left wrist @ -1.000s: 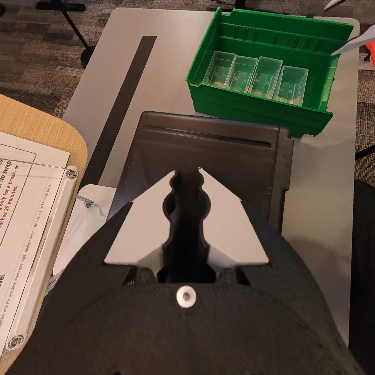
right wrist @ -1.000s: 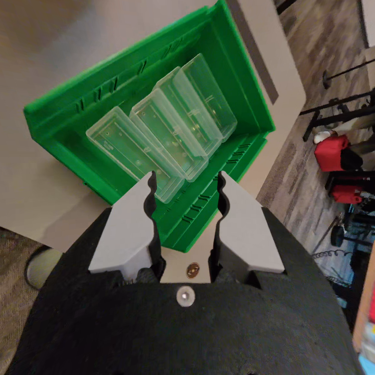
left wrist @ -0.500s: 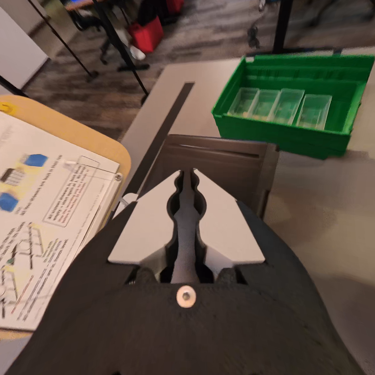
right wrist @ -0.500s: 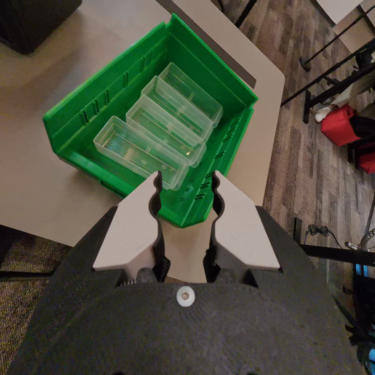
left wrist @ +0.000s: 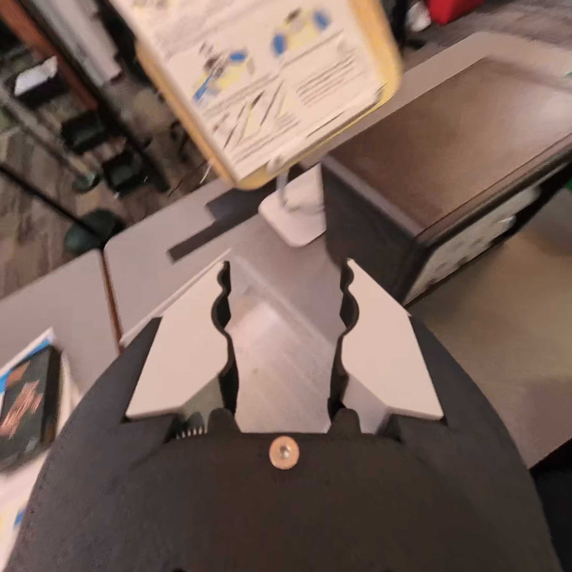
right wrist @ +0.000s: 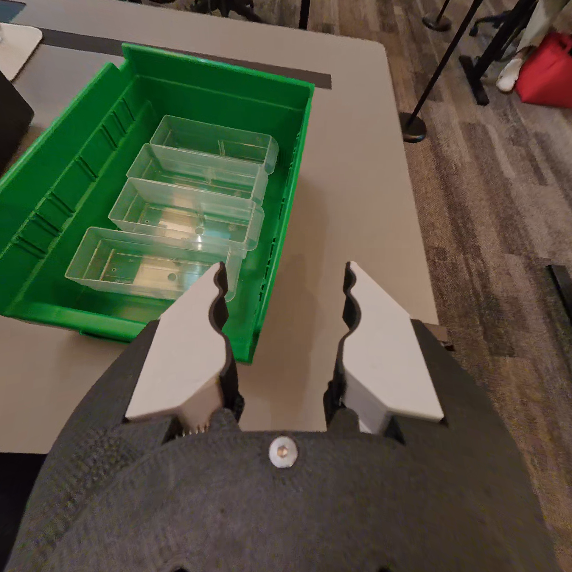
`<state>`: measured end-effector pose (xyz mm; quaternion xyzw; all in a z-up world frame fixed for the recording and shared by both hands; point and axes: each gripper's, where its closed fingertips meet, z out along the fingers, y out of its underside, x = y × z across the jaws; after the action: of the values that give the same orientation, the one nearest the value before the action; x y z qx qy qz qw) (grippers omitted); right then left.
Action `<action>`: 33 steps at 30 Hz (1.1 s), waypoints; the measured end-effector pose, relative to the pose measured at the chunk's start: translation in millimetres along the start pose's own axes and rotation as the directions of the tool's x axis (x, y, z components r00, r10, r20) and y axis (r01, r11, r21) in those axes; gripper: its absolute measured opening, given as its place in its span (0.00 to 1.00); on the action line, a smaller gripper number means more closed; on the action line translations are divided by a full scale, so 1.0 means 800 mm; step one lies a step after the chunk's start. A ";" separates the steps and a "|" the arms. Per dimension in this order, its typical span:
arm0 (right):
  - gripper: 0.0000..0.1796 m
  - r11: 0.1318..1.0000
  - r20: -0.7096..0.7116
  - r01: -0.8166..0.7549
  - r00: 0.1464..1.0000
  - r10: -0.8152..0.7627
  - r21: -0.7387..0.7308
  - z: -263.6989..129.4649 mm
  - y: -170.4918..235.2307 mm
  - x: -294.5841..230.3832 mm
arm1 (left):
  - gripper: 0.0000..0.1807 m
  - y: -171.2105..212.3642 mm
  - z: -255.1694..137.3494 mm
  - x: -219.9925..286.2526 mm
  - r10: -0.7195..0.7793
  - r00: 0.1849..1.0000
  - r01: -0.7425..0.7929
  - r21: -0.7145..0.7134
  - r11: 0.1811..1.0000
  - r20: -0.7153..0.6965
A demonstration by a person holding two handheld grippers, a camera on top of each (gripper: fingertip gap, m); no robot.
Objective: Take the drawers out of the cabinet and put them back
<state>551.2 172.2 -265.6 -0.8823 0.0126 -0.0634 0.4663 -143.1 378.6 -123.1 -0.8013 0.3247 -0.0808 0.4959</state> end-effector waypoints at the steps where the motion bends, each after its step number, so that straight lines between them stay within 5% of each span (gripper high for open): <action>1: 0.39 1.000 0.014 -0.005 1.000 0.005 -0.010 0.005 0.005 -0.002 | 0.39 0.028 -0.006 -0.023 -0.024 0.999 0.026 -0.039 0.999 0.047; 7: 0.31 0.997 0.064 -0.018 0.998 0.022 -0.070 0.034 0.029 -0.015 | 0.44 0.202 -0.017 -0.114 -0.226 0.956 0.266 -0.223 0.938 0.188; 13: 0.27 0.990 0.082 -0.009 0.996 0.021 -0.143 0.055 0.047 -0.026 | 0.46 0.293 -0.011 -0.140 -0.449 0.875 0.483 -0.257 0.837 0.181; 23: 0.06 0.984 0.093 -0.001 0.996 0.018 -0.176 0.067 0.063 -0.028 | 0.34 0.335 0.018 -0.117 -0.523 0.848 0.517 -0.358 0.777 0.087; 33: 0.03 0.984 0.088 0.006 0.996 0.010 -0.175 0.066 0.062 -0.026 | 0.20 0.342 0.027 -0.105 -0.596 0.800 0.573 -0.388 0.722 0.071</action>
<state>539.2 189.0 -338.0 -0.9218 -0.0016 -0.0226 0.3870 -319.1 363.7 -349.3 -0.9419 0.0793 -0.1902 0.2654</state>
